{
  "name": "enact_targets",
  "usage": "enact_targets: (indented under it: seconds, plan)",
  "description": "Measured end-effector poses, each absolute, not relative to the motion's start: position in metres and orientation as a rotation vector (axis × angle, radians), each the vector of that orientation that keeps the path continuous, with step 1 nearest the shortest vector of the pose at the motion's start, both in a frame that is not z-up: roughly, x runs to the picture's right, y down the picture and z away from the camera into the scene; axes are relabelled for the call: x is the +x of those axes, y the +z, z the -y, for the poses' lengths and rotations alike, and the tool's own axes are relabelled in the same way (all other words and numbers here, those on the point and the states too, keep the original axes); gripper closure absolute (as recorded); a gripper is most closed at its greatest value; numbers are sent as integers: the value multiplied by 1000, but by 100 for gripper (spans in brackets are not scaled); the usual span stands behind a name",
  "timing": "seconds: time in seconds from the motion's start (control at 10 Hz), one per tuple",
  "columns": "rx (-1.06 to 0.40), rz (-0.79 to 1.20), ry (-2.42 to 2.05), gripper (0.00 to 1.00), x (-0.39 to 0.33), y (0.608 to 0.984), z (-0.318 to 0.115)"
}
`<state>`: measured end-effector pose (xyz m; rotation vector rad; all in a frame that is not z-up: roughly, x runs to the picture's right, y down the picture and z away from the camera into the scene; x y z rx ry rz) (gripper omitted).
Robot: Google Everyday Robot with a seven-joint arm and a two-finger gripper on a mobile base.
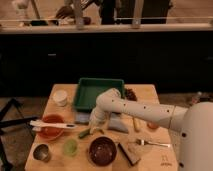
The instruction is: Place pepper in plastic cup
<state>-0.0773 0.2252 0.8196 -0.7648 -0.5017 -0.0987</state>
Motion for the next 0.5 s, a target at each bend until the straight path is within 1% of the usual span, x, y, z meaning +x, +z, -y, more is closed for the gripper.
enact_targets:
  seconds: [0.2, 0.3, 0.4, 0.5]
  plan:
    - [-785, 494, -105, 39, -76, 827, -230]
    - [-800, 490, -113, 34, -78, 832, -235]
    - [-810, 488, -115, 36, -77, 835, -238]
    - [-813, 488, -113, 41, -76, 836, -239]
